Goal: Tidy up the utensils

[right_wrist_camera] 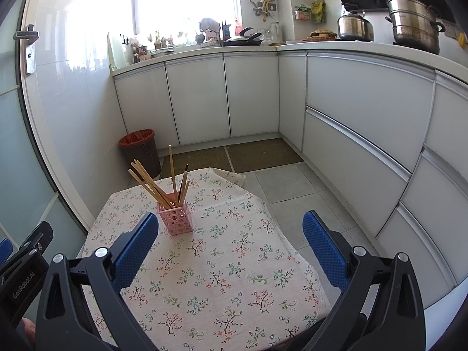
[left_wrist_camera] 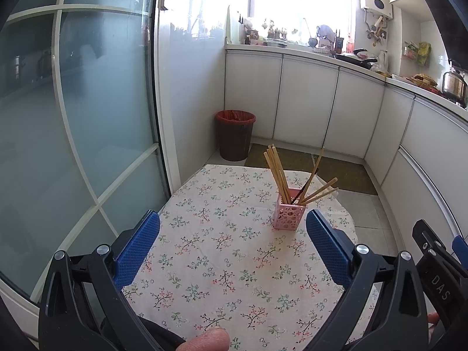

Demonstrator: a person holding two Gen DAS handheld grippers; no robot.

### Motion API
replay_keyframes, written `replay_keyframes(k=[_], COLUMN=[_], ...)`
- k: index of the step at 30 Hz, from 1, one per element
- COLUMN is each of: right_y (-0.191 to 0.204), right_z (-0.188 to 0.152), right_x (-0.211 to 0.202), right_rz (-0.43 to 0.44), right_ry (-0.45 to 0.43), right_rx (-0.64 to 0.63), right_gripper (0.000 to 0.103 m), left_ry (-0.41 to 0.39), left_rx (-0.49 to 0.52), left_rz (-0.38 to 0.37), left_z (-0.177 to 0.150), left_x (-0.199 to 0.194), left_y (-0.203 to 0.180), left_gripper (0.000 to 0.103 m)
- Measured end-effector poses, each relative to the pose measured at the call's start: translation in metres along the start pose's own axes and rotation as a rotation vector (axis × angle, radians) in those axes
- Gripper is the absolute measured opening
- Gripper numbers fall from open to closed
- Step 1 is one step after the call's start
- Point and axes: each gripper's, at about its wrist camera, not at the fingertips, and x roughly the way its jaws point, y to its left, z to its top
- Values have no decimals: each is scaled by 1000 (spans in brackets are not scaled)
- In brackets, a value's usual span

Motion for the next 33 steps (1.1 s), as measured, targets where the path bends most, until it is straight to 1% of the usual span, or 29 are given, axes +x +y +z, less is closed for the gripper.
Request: replay_keyframes(k=[30, 33], right_y=[1, 0], right_z=[0, 1], right_x=[0, 0], right_rz=[3, 5], right_ry=[8, 9], right_rx=[-3, -2], right_gripper=[96, 96], left_ry=[3, 18], left_rx=[-1, -18], left_rz=[14, -15], left_z=[0, -1], left_x=[-1, 2], left_y=[-3, -1], left_gripper=[96, 96])
